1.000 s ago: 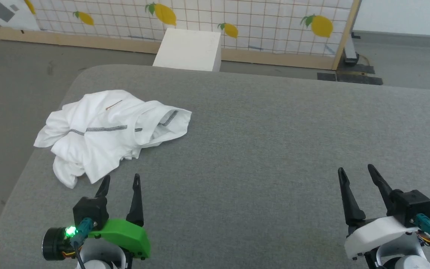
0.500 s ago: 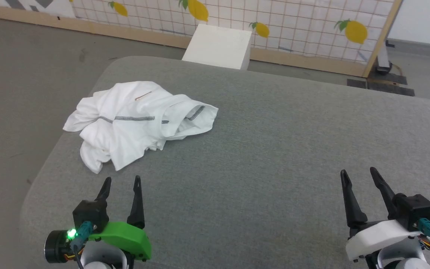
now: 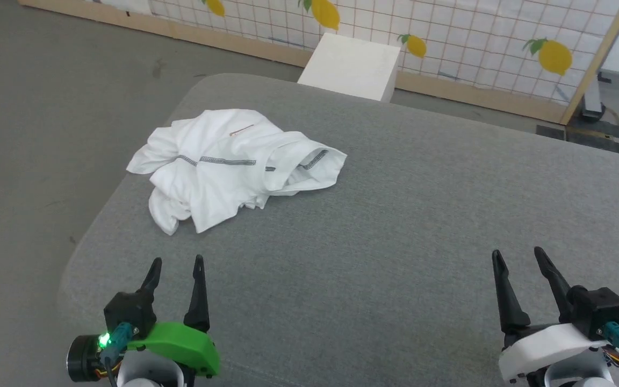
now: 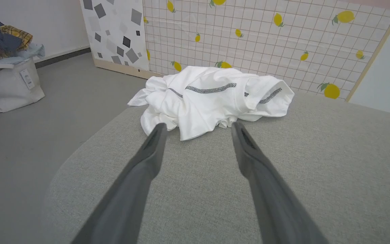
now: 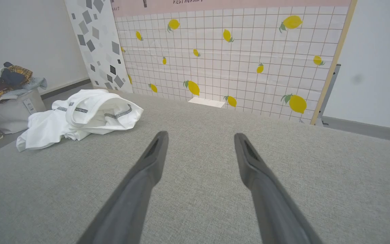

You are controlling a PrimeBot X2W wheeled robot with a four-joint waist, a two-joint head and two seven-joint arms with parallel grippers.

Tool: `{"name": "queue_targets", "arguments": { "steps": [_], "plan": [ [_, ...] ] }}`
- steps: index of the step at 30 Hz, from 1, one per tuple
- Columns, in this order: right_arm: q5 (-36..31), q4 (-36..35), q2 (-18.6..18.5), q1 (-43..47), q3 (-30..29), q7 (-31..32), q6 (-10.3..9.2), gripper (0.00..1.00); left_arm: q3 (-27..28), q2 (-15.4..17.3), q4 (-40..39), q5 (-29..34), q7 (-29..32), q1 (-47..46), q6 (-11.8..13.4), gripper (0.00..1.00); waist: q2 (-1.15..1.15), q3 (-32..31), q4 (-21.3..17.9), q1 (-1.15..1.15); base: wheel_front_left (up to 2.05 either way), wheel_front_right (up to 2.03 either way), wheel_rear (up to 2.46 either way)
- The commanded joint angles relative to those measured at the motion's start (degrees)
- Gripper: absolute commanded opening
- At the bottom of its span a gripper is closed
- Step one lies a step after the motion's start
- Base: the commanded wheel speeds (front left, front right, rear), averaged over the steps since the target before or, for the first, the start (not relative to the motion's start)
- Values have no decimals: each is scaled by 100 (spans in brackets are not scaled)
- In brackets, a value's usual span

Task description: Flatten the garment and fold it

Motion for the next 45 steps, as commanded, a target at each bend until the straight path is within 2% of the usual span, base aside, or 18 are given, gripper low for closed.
{"name": "queue_targets", "arguments": {
  "steps": [1, 45],
  "plan": [
    [67, 31, 3, 60, -16, -63, -4, 100, -5, -10, 43, -38, -58, -25, 28, 100, 0, 5, 87, 0, 0, 0, 0],
    [398, 405, 5, 216, -147, -583, -7, 100, -111, -16, 513, -443, -574, -31, 27, 100, 0, -18, 1185, 0, 0, 0, 0]
  ]
}}
